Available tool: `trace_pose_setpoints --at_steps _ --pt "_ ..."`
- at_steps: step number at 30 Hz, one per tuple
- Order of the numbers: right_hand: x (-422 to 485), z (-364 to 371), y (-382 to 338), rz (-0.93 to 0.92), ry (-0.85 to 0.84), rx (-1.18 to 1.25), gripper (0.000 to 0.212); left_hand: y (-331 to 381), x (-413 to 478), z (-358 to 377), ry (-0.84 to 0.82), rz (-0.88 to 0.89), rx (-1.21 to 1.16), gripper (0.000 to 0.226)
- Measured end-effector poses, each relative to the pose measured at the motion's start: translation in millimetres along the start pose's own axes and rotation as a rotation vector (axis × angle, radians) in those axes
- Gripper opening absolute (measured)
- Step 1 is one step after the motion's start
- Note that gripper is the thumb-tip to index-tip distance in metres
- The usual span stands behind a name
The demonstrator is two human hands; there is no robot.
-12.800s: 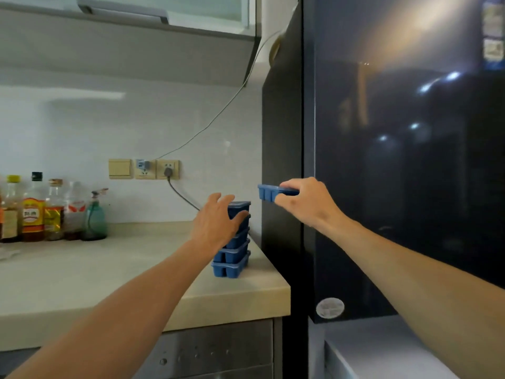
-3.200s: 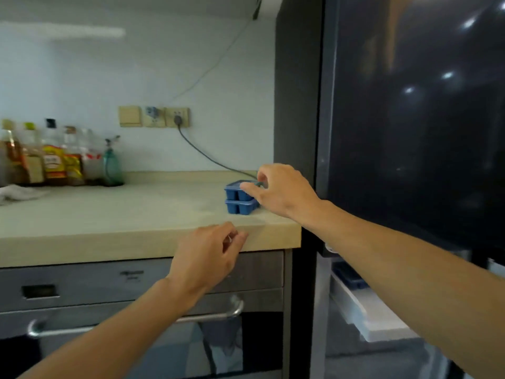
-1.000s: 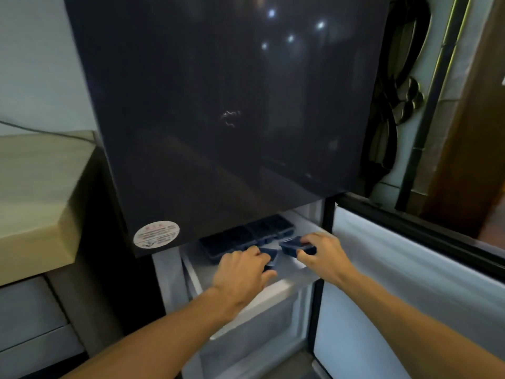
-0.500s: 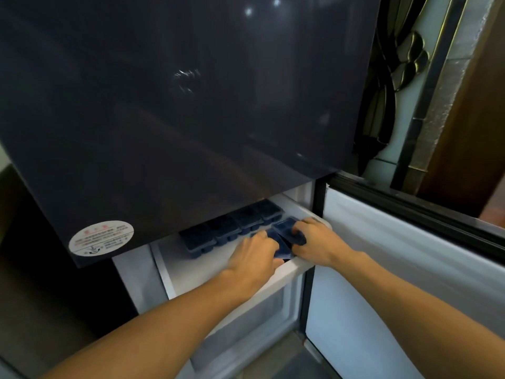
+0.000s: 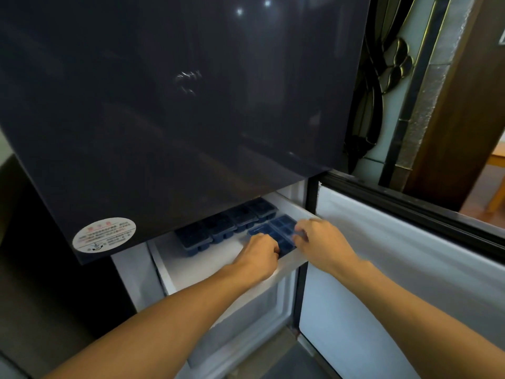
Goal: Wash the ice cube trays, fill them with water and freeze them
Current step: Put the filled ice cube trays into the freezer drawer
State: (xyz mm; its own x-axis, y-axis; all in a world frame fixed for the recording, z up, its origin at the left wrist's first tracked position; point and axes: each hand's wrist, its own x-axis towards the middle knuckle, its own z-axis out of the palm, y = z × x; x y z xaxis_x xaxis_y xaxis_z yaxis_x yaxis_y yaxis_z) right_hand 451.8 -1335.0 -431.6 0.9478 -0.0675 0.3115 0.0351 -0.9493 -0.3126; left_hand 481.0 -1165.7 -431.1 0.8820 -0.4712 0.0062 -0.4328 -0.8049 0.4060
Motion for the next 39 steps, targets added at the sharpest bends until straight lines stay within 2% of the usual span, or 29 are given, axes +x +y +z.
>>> trace_pose_setpoints --at_steps 2,5,8,14,18,20,22,25,30,33,35,39 --pt "-22.0 8.0 1.9 0.008 -0.099 0.058 0.022 -2.1 -8.9 0.5 0.020 0.037 0.021 0.018" --pt "-42.1 25.6 -0.2 -0.009 -0.222 0.140 0.036 -14.1 -28.9 -0.1 0.041 0.093 0.095 0.035" --pt "-44.8 40.9 -4.3 0.021 -0.169 0.221 0.047 -28.5 -51.0 -3.7 0.076 0.161 0.189 0.036" --pt "-22.2 59.4 -26.1 0.003 -0.140 0.258 0.046 -54.8 -90.9 -9.0 0.202 0.321 0.334 0.034" --pt "1.9 62.6 -47.1 0.044 -0.210 0.235 0.069 -80.7 -108.1 -5.7 0.125 0.258 0.509 0.035" --pt "7.2 61.9 -51.4 0.036 -0.302 0.215 0.083 -95.5 -110.9 -2.8 0.040 0.153 0.526 0.048" --pt "5.9 58.0 -50.4 0.020 -0.341 0.194 0.086 -108.1 -110.8 -1.4 -0.072 0.033 0.510 0.066" --pt "-2.4 41.1 -41.5 0.019 -0.239 0.154 0.078 -122.9 -104.9 -0.5 -0.116 -0.043 0.547 0.073" --pt "-22.8 -17.5 -3.1 -0.009 0.107 0.023 0.065 -137.6 -95.0 0.7 -0.061 -0.046 0.639 0.070" --pt "-39.3 -60.1 23.0 -0.008 0.323 -0.152 0.064 -138.7 -90.8 1.6 -0.058 -0.041 0.644 0.070" --pt "-49.9 -89.1 41.4 0.117 0.308 -0.335 0.069 -136.8 -90.8 1.3 -0.046 -0.038 0.624 0.071" --pt "-76.1 -136.0 74.3 0.452 0.059 -0.543 0.083 -129.1 -101.5 -7.0 0.047 0.041 0.534 0.064"
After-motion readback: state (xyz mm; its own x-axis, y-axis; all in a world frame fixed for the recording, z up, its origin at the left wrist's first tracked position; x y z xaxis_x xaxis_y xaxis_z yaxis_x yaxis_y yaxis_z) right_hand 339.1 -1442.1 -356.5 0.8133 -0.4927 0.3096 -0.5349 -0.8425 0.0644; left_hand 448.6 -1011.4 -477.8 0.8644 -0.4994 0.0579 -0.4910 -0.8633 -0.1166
